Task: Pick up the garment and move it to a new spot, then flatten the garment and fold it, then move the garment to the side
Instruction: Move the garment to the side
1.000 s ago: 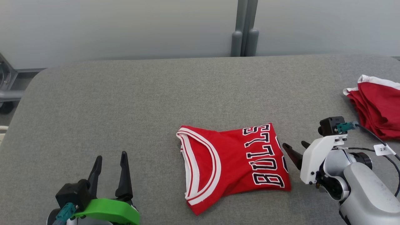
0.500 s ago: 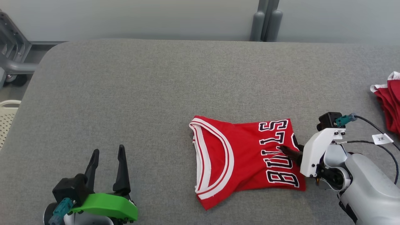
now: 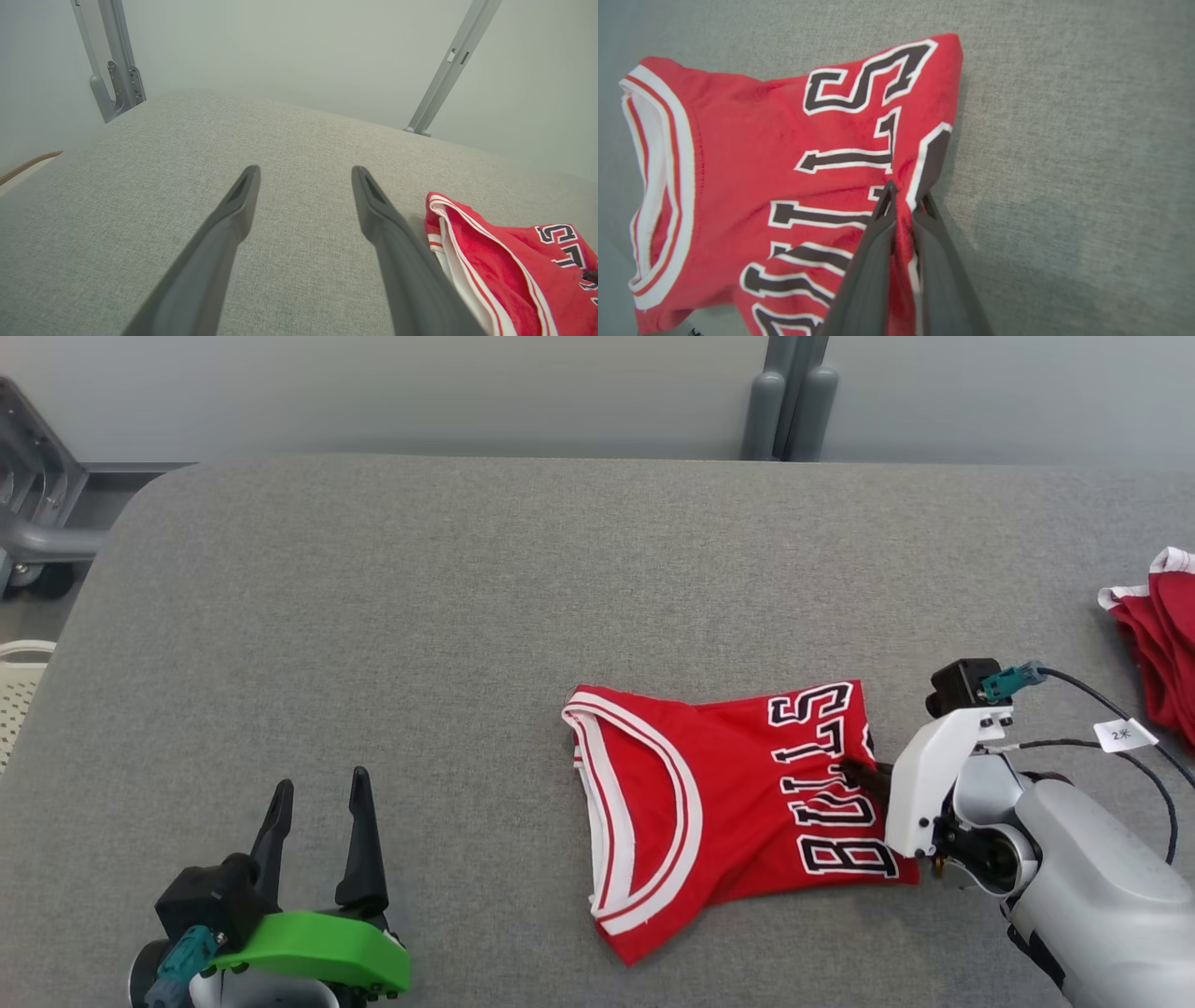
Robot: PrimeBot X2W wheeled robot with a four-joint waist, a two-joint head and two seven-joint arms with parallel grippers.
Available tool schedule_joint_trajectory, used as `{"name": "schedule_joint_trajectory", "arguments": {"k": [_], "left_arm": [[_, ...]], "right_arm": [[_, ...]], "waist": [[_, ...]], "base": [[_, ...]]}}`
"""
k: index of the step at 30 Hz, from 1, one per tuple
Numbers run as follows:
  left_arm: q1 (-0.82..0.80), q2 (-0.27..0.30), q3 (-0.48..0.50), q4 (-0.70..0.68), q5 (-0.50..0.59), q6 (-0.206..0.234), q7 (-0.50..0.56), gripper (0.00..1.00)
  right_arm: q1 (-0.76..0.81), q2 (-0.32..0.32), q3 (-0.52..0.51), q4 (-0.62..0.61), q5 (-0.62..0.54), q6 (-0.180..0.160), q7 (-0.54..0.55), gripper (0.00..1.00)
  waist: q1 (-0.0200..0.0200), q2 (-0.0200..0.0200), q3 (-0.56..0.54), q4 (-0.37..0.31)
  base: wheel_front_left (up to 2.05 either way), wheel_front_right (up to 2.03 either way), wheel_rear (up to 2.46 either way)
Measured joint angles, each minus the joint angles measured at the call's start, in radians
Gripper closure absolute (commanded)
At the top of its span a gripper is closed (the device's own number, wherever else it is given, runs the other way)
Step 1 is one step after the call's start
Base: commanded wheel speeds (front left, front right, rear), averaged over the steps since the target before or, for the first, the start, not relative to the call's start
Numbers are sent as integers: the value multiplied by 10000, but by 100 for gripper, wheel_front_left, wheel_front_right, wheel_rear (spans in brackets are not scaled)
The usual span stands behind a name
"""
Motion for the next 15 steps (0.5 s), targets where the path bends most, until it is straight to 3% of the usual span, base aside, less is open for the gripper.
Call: {"name": "schedule_joint_trajectory", "arguments": {"k": [15], "left_arm": [[-203, -221, -303, 23, 125, -127, -132, 0]], "right_arm": [[-684, -1150, 136, 194, 56, 4, -458, 100]], "waist": [[0, 0, -307, -1241]], "base": [[0, 0, 0]]}}
